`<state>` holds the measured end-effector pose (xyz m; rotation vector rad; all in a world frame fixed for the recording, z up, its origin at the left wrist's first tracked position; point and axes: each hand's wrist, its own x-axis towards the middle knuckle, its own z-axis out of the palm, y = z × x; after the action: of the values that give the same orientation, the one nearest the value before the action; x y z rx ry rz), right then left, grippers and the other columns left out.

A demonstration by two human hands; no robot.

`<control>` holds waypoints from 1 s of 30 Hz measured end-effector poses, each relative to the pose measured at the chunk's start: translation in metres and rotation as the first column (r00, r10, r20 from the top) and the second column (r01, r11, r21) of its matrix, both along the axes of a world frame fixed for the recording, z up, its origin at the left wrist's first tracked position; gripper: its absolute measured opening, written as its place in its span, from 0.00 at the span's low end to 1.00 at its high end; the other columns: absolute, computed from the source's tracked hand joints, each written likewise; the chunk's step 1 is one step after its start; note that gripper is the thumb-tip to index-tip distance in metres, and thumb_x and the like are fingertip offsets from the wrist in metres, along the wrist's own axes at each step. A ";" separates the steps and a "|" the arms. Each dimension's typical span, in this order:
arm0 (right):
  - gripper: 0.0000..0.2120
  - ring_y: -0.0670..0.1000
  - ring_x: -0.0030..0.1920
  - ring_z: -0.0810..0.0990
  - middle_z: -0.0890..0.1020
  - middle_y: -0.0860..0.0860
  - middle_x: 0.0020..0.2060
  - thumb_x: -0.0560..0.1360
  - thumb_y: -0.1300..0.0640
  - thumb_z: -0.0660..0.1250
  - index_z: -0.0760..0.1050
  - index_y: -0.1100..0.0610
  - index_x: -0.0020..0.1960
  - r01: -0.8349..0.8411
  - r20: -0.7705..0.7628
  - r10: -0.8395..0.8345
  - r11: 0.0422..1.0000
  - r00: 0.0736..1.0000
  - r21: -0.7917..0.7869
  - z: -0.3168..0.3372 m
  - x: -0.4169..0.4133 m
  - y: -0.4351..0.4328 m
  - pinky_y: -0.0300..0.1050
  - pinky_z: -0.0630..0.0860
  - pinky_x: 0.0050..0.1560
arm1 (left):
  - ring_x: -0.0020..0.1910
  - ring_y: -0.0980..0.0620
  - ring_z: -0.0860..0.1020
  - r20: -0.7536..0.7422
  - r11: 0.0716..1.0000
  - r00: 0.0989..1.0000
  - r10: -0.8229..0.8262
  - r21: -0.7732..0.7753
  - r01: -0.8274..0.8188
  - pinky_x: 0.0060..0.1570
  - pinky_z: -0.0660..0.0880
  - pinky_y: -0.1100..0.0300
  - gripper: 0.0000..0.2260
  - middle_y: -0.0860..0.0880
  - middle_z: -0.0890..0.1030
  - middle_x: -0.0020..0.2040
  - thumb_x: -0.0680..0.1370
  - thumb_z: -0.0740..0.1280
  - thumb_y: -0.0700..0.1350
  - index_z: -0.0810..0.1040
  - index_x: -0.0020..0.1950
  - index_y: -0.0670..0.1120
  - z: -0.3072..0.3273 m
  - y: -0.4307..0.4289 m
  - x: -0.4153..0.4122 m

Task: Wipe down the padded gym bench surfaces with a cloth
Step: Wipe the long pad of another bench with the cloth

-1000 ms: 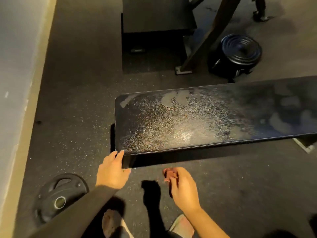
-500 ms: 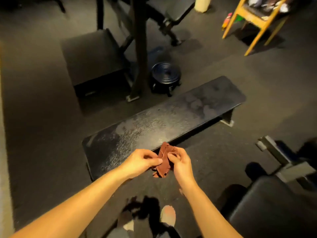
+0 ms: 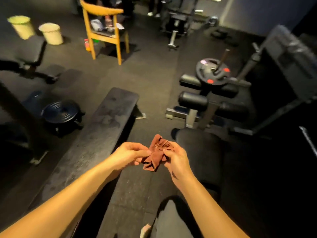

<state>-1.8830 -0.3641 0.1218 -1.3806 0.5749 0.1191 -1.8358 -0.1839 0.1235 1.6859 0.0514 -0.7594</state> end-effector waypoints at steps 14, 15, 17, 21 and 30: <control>0.14 0.59 0.49 0.86 0.86 0.58 0.45 0.79 0.68 0.59 0.81 0.58 0.54 0.418 0.125 -0.400 0.879 0.908 -0.227 0.105 -0.084 -0.155 0.62 0.80 0.59 | 0.44 0.47 0.85 0.429 0.922 0.824 -0.371 0.067 0.380 0.48 0.81 0.52 0.01 0.46 0.86 0.41 0.75 0.75 0.40 0.85 0.45 0.45 0.096 -0.204 -0.021; 0.13 0.59 0.50 0.86 0.86 0.59 0.47 0.79 0.66 0.60 0.82 0.57 0.55 0.451 0.090 -0.442 0.866 0.892 -0.216 0.112 -0.089 -0.168 0.62 0.81 0.59 | 0.43 0.48 0.85 0.457 0.918 0.805 -0.378 0.072 0.391 0.46 0.81 0.52 0.02 0.47 0.86 0.40 0.75 0.75 0.41 0.84 0.44 0.46 0.100 -0.219 -0.023; 0.16 0.61 0.53 0.85 0.84 0.62 0.52 0.78 0.68 0.59 0.81 0.59 0.60 0.494 0.084 -0.487 0.854 0.869 -0.160 0.124 -0.101 -0.197 0.61 0.82 0.57 | 0.38 0.55 0.83 0.514 0.905 0.761 -0.396 0.079 0.418 0.39 0.78 0.58 0.04 0.50 0.85 0.38 0.75 0.75 0.42 0.82 0.42 0.48 0.110 -0.252 -0.026; 0.21 0.60 0.54 0.85 0.84 0.60 0.55 0.73 0.52 0.67 0.79 0.58 0.64 0.525 0.218 -0.498 0.847 0.839 -0.085 0.126 -0.124 -0.255 0.54 0.82 0.50 | 0.37 0.53 0.82 0.597 0.867 0.668 -0.445 0.099 0.489 0.38 0.80 0.53 0.06 0.49 0.84 0.37 0.75 0.75 0.44 0.79 0.42 0.48 0.120 -0.322 -0.033; 0.06 0.47 0.45 0.85 0.86 0.51 0.43 0.75 0.62 0.74 0.81 0.59 0.52 0.599 0.419 -0.460 0.738 0.783 -0.310 0.110 -0.095 -0.491 0.41 0.80 0.48 | 0.38 0.53 0.83 0.598 0.867 0.679 -0.427 0.057 0.495 0.39 0.78 0.52 0.06 0.50 0.85 0.38 0.76 0.75 0.44 0.80 0.42 0.50 0.118 -0.546 -0.014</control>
<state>-1.9778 -0.8554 0.2317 -1.5579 0.7353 -0.7403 -1.8498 -0.7300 0.2417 1.7794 -0.8862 -0.5431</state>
